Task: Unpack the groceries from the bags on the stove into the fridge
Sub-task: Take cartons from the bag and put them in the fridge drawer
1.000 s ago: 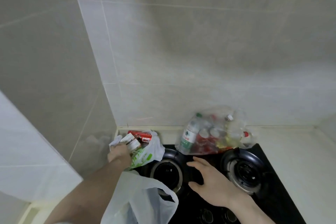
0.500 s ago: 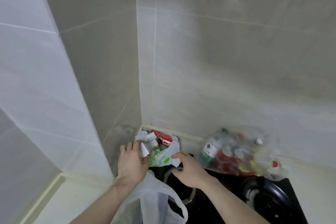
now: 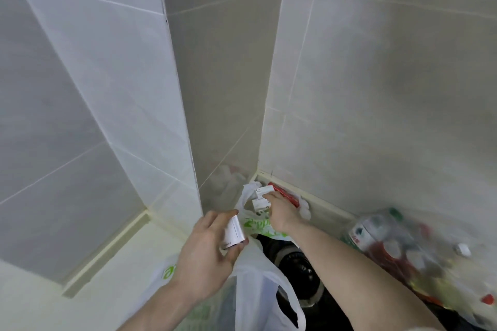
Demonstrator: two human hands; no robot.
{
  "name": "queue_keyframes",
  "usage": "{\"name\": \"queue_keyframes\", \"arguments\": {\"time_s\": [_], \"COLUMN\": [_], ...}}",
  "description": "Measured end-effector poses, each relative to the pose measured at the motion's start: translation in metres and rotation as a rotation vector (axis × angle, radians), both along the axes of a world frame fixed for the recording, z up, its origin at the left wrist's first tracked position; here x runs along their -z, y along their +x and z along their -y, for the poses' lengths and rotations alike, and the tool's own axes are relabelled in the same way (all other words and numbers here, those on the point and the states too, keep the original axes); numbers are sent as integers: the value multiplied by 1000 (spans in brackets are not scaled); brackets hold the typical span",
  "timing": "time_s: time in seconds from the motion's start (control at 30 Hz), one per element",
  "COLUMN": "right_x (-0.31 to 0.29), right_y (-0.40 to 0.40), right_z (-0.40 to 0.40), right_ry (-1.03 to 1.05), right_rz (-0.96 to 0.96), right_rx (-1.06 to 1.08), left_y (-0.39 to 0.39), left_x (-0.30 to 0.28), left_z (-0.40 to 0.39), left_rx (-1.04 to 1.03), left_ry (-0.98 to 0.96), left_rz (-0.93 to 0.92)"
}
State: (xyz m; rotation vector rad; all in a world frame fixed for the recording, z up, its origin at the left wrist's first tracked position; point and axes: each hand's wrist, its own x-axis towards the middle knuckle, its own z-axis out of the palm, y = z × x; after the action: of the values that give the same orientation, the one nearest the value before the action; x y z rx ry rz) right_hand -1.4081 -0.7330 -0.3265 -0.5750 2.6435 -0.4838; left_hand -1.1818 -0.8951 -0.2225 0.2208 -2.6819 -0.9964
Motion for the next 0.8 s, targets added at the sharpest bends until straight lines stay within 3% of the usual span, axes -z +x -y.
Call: {"name": "queue_keyframes", "arguments": {"time_s": [0.1,0.47,0.57,0.8], "right_x": [6,23,9,-80], "right_y": [-4,6,19,93], "right_z": [5,-17,-27,-74], "right_ry": [112,193,78,-453], "right_rz": [-1,-235,-218,-237], "right_rx": [-112,53,108,395], "left_y": [10,14,14,15], "left_x": [0,-3,-9,-23], "left_z": [2,7,8,14], "left_rx": [-2,25,38,109], "left_ry": [-12,-12,10,177], "left_rz": [11,58,47,36]}}
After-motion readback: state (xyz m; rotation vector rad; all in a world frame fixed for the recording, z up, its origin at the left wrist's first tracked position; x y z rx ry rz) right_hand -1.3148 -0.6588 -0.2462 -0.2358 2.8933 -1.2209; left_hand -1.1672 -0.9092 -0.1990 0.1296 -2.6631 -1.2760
